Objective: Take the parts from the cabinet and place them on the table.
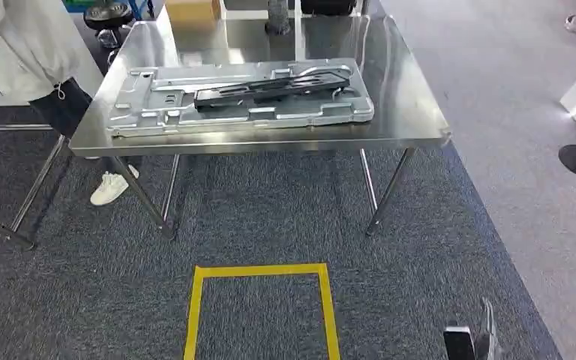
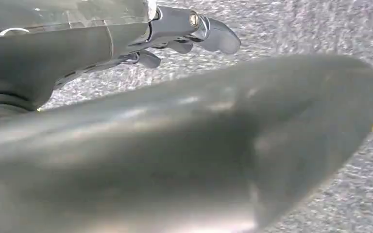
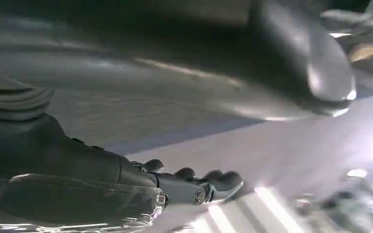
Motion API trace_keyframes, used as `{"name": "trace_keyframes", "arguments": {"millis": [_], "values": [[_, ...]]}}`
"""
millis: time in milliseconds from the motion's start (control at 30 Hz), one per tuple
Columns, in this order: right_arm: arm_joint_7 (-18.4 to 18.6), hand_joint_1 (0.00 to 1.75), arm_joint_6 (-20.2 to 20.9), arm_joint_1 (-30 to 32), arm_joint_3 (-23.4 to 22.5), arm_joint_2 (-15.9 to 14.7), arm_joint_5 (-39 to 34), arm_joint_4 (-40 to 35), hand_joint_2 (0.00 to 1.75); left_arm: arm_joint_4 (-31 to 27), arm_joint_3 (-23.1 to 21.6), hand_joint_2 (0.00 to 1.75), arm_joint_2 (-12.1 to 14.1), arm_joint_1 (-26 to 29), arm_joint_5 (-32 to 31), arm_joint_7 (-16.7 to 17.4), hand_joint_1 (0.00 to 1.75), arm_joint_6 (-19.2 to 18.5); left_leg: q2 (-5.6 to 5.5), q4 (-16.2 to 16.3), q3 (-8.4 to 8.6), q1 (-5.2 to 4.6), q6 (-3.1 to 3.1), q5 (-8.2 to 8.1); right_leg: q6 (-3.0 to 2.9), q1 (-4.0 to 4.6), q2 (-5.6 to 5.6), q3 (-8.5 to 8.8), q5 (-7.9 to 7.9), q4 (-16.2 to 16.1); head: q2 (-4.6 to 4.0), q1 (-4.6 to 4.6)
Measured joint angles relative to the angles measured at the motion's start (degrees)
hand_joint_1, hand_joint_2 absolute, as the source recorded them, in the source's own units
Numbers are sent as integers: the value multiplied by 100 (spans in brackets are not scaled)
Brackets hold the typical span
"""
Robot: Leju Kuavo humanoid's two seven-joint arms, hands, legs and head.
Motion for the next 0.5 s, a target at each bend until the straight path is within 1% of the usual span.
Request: {"name": "trace_keyframes", "arguments": {"millis": [33, 67, 100, 133, 167, 200, 233, 267, 300, 333, 367, 400, 433, 467, 500], "values": [[0, 0, -30, -84, -113, -22, -6, 405, 0, 0, -2, 0, -2, 18, 0, 2, 0, 4, -3, 210, -89, 1, -31, -395, -51, 3, -2, -94, 84, -8, 2, -17], [0, 0, -52, -142, -199, -55, -29, 723, 0, 0, -2, 0, -2, 11, 0, 2, 0, 4, -2, 555, -181, 3, -55, -792, -60, 9, -3, -181, 154, -6, 2, -75], [-2, 0, -57, -190, -290, -76, -39, 1085, 0, 0, -2, 0, 0, 2, 0, -6, 0, 4, -2, 1003, -276, 2, -80, -1149, -64, 16, -7, -285, 229, -1, 2, -66], [11, 0, -57, -221, -380, -107, -39, 1390, 0, 0, -2, 0, 0, -2, 0, -7, 0, 4, -2, 1419, -340, 2, -95, -1355, -62, 23, -14, -385, 298, 7, 2, -85], [70, 0, -82, -235, -476, -122, 6, 1685, 0, 0, -2, 0, 0, -1, 0, -11, 0, 2, -2, 1735, -347, 3, -101, -1362, -57, 28, -20, -499, 369, 32, 2, -81], [129, 0, -105, -247, -537, -136, 46, 1932, 0, 0, -2, 0, 0, 10, 0, -15, 0, 0, -2, 1823, -252, 3, -95, -1183, -51, 30, -23, -615, 434, 64, 2, -87], [194, 0, -122, -254, -581, -149, 72, 2174, 0, 0, -2, 0, 0, 10, 0, -18, 0, 0, -3, 1665, -42, 2, -81, -939, -41, 35, -26, -722, 487, 98, 2, -85], [287, 0, -124, -275, -625, -149, 94, 2371, 0, 0, -2, 0, 4, 1, 0, -22, 0, -2, -4, 1285, 286, 1, -53, -757, -30, 41, -27, -823, 538, 136, 2, -85], [430, 0, -111, -307, -657, -149, 111, 2529, 0, 0, -2, 0, 11, -13, 0, -22, 0, -2, -8, 784, 684, -7, -12, -739, -18, 44, -20, -898, 583, 166, 2, -90], [563, 0, -81, -338, -677, -146, 126, 2688, 0, 0, -2, 0, 31, -36, 0, -24, 0, -2, -22, 190, 1147, -33, 46, -936, 7, 57, -17, -943, 631, 209, 2, -85], [664, 0, -42, -354, -688, -146, 142, 2786, 0, 0, -4, 0, 31, -60, 0, -28, 0, -9, -21, -273, 1385, -50, 78, -1084, 39, 74, -11, -982, 672, 236, 2, -87], [783, 0, 14, -376, -710, -146, 166, 2917, 0, 0, -7, 0, 31, -79, 0, -33, 0, -9, -20, -286, 1329, -66, 101, -1105, 78, 63, -22, -995, 749, 224, 2, -65], [887, 0, 74, -395, -732, -146, 190, 3023, 0, 0, -11, 0, 31, -70, 0, -39, 0, -11, -18, -276, 1298, -77, 141, -1074, 116, 46, -22, -1005, 809, 199, 2, -81], [982, 0, 121, -399, -736, -146, 225, 3102, 0, 0, -11, 0, 31, -53, 0, -39, 0, -15, -16, -293, 1275, -83, 184, -1012, 156, 50, -18, -1006, 871, 174, 2, -72], [1069, 0, 147, -399, -736, -149, 271, 3191, 0, 0, -11, 0, 26, -45, 0, -44, 0, -24, 21, -340, 1217, -36, 235, -900, 187, 24, -5, -1037, 835, 205, 0, -74]]}}
